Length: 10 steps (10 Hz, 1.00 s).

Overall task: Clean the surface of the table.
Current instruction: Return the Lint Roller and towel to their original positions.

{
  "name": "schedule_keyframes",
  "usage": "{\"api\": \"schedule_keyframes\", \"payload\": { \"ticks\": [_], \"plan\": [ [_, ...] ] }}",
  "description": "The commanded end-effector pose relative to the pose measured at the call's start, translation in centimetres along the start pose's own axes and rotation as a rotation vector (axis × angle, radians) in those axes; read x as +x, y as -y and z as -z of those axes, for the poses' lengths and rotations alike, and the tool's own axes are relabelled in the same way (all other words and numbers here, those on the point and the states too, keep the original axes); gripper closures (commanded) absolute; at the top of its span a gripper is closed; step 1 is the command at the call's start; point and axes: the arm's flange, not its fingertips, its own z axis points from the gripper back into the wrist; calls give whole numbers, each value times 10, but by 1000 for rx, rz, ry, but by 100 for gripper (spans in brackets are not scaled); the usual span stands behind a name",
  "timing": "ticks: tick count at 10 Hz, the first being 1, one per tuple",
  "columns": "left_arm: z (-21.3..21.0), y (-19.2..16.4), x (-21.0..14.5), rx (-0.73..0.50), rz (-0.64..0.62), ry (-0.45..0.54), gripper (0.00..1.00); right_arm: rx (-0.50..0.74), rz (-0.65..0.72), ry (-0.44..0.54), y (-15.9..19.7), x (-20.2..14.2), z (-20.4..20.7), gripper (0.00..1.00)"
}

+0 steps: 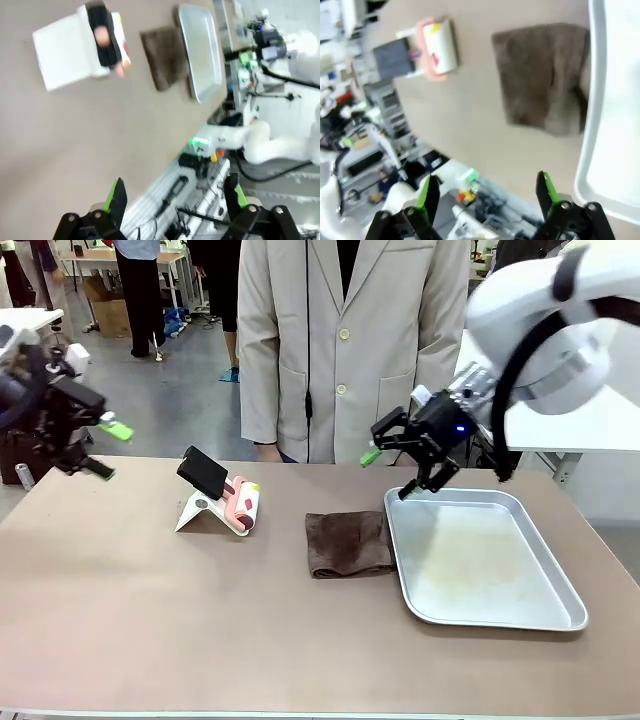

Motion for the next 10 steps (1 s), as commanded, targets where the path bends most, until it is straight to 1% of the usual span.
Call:
{"api": "schedule_keyframes", "payload": {
  "ticks": [1,2,3,4,5,7,8,9,10],
  "plan": [
    [-19,-13,-33,-31,1,17,0,210,-11,-72,49,-34,-39,0],
    [-30,-23,-46,-76,-15,47,0,314,-45,-133,73,-44,-57,0],
    [-40,-34,-56,-145,-33,83,0,390,-60,-183,96,-54,-70,0],
    [-48,-42,-65,-236,-1,68,0,491,-78,-199,116,-62,-82,0],
    [-54,-48,-68,-340,47,18,0,609,-108,-186,134,-70,-93,0],
    [-68,-57,-66,-497,27,150,0,762,-99,-73,155,-78,-106,0],
    [-70,-61,-65,-508,31,135,0,788,-98,-64,159,-76,-105,0],
    [-71,-61,-58,-504,-28,141,0,667,-91,-136,153,-81,-110,0],
    [-63,-56,-73,-462,13,127,0,667,-91,-136,153,-81,-110,0]
  ]
}}
